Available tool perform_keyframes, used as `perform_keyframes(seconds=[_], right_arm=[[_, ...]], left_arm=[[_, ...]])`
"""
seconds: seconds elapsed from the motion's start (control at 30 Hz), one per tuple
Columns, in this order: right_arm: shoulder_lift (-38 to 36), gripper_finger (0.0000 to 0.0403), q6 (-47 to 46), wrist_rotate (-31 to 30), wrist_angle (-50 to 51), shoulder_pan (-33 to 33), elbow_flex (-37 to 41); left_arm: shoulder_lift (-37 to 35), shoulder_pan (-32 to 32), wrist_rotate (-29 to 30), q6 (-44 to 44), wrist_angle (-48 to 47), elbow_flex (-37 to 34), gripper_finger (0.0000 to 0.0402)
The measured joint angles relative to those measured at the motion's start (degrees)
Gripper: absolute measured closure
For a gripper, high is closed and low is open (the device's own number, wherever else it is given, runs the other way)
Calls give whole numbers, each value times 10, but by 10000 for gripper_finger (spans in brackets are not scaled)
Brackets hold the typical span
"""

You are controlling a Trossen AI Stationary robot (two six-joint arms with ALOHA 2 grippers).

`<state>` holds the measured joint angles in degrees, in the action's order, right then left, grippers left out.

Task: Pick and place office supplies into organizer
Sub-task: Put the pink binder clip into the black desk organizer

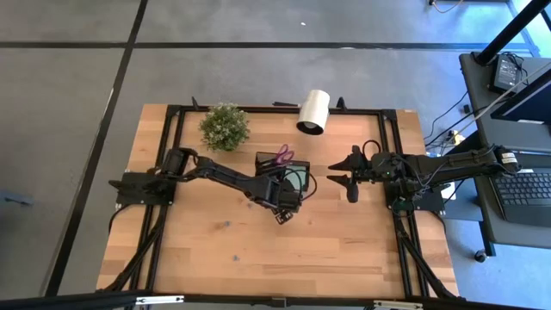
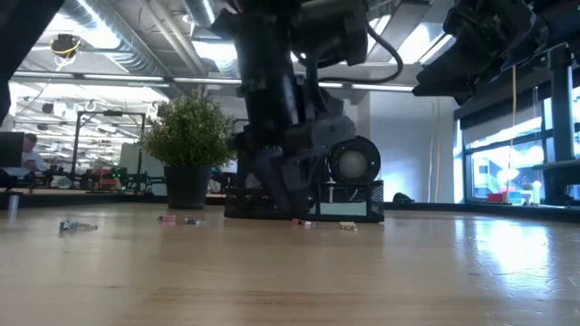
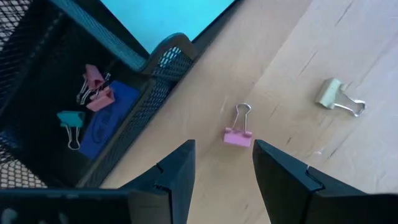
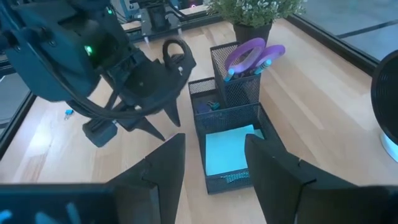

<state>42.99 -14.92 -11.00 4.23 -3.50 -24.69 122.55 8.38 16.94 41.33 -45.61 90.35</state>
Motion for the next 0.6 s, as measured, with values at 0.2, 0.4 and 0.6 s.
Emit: perform_keyframes(seconds=[0.2,0.4,0.6], right_arm=[[0,232,0,0,-1,0,0],[0,232,-1,0,-1,0,0],[0,232,-1,0,-1,0,0]], left_arm=[[13,-3,-15,0,19,0,247],[13,-6,-13,7,23,0,247],[13,-15,-15,5,24,0,247]])
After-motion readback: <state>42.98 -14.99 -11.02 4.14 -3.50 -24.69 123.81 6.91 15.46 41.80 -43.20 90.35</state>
